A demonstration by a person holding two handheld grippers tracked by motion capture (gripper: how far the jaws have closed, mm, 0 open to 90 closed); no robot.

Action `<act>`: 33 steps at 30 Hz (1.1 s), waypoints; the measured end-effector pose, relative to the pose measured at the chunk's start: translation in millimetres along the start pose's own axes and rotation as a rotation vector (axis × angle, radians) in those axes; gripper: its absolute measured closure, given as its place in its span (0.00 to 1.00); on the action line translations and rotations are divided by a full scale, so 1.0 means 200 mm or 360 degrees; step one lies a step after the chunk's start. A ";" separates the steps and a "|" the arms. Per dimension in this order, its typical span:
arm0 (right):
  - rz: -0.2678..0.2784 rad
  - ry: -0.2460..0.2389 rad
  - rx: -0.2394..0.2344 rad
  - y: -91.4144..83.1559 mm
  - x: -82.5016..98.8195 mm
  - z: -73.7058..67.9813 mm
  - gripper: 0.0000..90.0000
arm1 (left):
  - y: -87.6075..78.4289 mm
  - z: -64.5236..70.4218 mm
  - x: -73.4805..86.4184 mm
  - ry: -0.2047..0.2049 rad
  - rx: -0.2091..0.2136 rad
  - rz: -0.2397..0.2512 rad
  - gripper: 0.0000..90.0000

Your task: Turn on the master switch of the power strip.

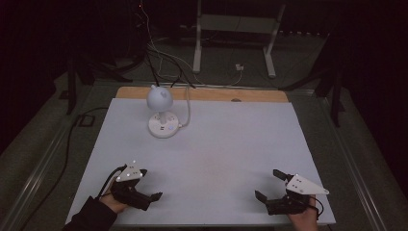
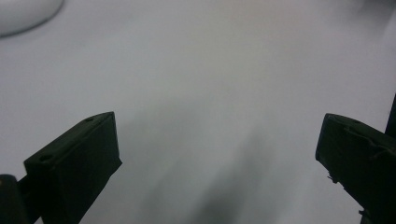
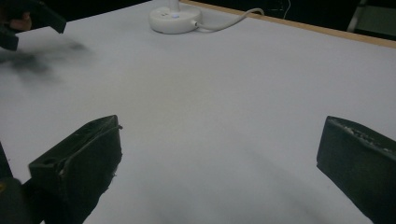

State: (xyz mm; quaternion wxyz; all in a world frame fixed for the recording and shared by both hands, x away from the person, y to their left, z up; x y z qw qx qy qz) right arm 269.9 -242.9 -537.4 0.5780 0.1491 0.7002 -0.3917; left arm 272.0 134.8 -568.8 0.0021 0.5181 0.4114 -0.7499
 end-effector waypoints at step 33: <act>-0.0014 -0.0018 -0.0003 0.01 0.01 0.00 0.00 | -0.10 -0.06 0.16 -0.0001 -0.0208 0.0147 0.00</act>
Point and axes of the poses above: each handheld gripper's, and its own axes: y roughly forward along the jaws, x roughly out of its underside, z roughly to its right, the point moved 9 cm from there along y, roughly forward along the jaws, and after that the axes turned 2 degrees about z, right-handed, at the moved point
